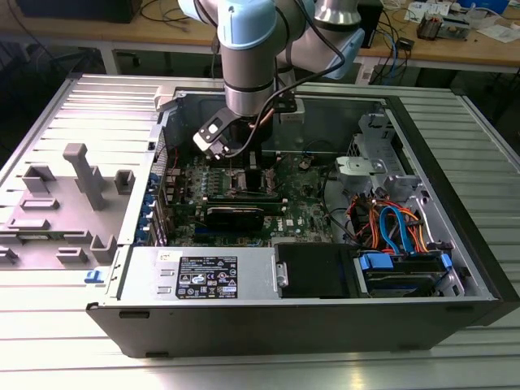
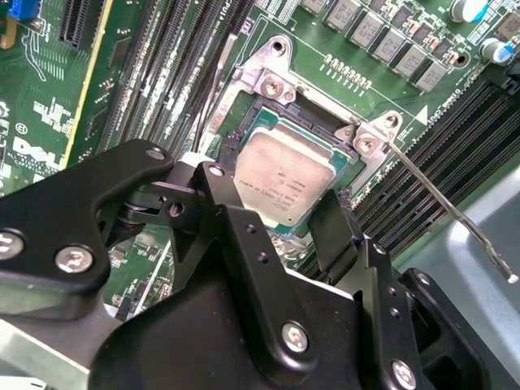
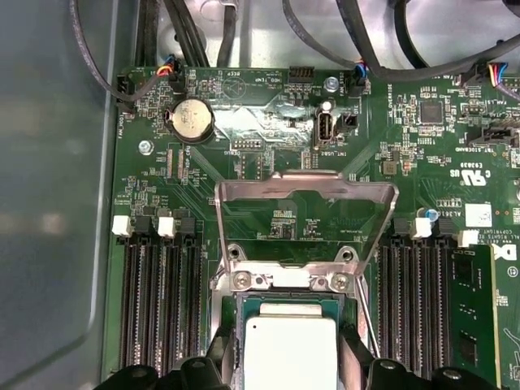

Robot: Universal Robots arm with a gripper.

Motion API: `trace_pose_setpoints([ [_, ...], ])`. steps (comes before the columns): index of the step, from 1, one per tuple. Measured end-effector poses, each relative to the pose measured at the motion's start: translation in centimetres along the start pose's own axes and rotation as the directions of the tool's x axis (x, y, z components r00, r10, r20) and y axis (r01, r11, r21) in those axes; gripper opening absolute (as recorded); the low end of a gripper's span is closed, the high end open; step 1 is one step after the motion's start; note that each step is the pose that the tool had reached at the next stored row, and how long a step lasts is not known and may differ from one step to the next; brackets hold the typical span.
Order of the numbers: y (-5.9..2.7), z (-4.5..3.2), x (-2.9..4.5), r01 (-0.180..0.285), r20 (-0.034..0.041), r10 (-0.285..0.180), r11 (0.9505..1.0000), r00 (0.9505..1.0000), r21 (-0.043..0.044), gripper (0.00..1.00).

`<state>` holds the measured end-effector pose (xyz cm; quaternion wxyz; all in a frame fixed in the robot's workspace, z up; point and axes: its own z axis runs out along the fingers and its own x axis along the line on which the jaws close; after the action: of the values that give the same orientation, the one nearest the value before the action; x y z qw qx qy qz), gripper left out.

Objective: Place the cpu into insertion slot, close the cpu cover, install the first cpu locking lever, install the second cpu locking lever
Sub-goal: 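Place the cpu into insertion slot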

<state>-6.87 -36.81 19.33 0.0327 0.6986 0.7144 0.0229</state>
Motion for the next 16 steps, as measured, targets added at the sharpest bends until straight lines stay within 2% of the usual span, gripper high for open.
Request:
trace_pose_setpoints([
  [5, 0.01, 0.01, -0.01, 0.0, 0.0073, 0.0, 1.0, 1.0, 0.0, 0.61],
  [7, 0.01, 0.0, -0.01, 0.001, 0.0091, -0.001, 1.0, 1.0, 0.0003, 0.58],
  [10, 0.05, -0.15, 0.03, 0.001, 0.0161, -0.001, 1.0, 0.9999, -0.0005, 0.58],
  [11, 0.07, -0.25, 0.06, 0.001, 0.0207, -0.001, 1.0, 0.9998, -0.0013, 0.58],
  [13, 0.12, -0.53, 0.03, 0.003, 0.0371, -0.003, 1.0, 0.9993, -0.0008, 0.58],
  [15, 0.09, -0.7, 0.0, 0.004, 0.0493, -0.004, 1.0, 0.9988, 0.0007, 0.58],
  [16, 0.09, -0.71, 0.0, 0.004, 0.0502, -0.004, 1.0, 0.9987, 0.0008, 0.58],
])
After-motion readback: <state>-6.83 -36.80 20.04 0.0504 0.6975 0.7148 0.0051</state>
